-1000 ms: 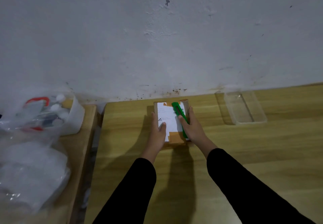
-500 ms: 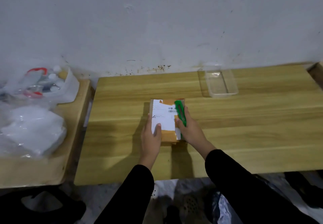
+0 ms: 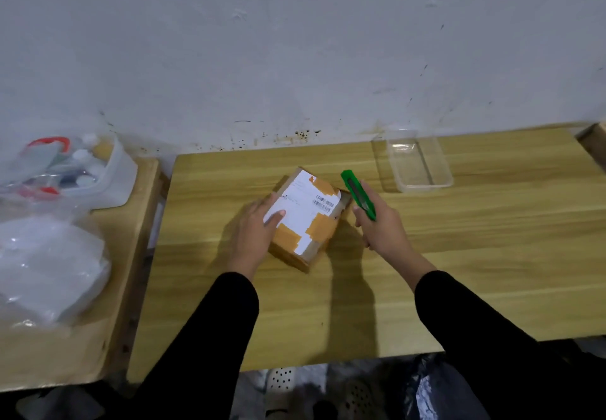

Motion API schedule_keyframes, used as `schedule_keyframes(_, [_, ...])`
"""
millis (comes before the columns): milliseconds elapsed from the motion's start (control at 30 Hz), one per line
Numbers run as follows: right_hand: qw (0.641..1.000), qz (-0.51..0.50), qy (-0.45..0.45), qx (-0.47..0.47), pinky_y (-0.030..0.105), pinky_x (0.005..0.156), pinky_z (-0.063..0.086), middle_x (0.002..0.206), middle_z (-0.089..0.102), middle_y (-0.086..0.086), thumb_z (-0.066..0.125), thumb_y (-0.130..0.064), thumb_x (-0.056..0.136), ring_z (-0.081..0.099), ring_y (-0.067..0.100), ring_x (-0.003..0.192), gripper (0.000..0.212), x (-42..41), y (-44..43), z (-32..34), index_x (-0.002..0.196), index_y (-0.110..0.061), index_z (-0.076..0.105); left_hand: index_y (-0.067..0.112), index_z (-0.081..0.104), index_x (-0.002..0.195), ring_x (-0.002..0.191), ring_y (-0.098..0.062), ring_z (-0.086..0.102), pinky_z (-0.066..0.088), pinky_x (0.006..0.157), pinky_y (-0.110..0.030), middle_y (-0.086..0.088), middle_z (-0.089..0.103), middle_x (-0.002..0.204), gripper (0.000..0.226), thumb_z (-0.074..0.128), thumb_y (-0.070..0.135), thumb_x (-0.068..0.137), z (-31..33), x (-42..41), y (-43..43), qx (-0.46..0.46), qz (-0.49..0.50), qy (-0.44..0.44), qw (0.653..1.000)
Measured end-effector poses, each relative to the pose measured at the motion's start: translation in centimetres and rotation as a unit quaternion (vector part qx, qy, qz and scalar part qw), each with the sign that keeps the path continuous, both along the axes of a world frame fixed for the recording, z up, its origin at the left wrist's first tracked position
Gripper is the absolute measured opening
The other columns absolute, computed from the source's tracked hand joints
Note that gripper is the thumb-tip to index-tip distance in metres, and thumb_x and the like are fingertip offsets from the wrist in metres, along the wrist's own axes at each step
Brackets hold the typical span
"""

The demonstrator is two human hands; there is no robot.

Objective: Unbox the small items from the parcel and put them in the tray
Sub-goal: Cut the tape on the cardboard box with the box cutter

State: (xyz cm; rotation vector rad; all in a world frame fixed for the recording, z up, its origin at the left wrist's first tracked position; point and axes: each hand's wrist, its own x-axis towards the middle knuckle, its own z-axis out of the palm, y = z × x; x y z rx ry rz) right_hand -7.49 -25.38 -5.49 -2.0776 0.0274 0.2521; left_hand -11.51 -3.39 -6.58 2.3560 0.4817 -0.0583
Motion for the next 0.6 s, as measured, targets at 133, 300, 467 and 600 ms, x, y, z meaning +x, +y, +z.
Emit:
schedule_keyframes(133, [0.997,0.027,0.063,0.045,0.026,0.047,0.043,0.083,0.056,0.005,0.042,-0.014,0.096,0.048,0.021,0.055,0.06,0.8,0.9,0.5,0.144,-0.038,0.015,0.02,0.037,0.142,0.146,-0.023,0.0,0.017,0.114,-0.036,-0.008,0.007,0.159,0.048,0.042,0.037,0.097,0.1,1.0,-1.0,0.055,0.097,-0.007,0.994])
schedule_keyframes(300, [0.989,0.085,0.112,0.048,0.027,0.062,0.041,0.098,0.055,0.007,0.036,-0.006,0.096,0.047,0.016,0.065,0.063,1.8,1.2,0.6,0.147,-0.032,0.008,0.017,0.018,0.148,0.146,-0.025,-0.002,0.016,0.114,-0.033,-0.011,-0.009,0.158,0.054,0.036,0.032,0.1,-1.0,-0.6,-4.3,-0.09,0.226,-0.036,0.969])
schedule_keyframes(467, [0.995,0.068,0.07,0.017,0.019,0.054,0.036,0.092,0.053,0.005,0.036,-0.008,0.098,0.044,0.007,0.059,0.052,2.1,1.2,1.1,0.146,-0.023,0.021,0.021,0.012,0.15,0.144,-0.024,0.015,0.028,0.107,-0.032,-0.009,0.002,0.159,0.056,0.033,0.034,0.1,-0.1,1.0,-2.1,-0.113,0.139,-0.018,0.984])
schedule_keyframes(600, [0.999,0.04,0.004,-0.028,0.031,0.055,0.038,0.067,0.051,0.002,0.041,-0.016,0.097,0.042,0.017,0.055,0.042,2.6,1.5,1.2,0.139,-0.019,0.038,0.022,0.013,0.15,0.143,-0.021,0.019,0.031,0.103,-0.033,-0.006,0.005,0.159,0.053,0.03,0.032,0.101,0.5,2.5,-1.0,-0.058,0.133,0.011,0.989])
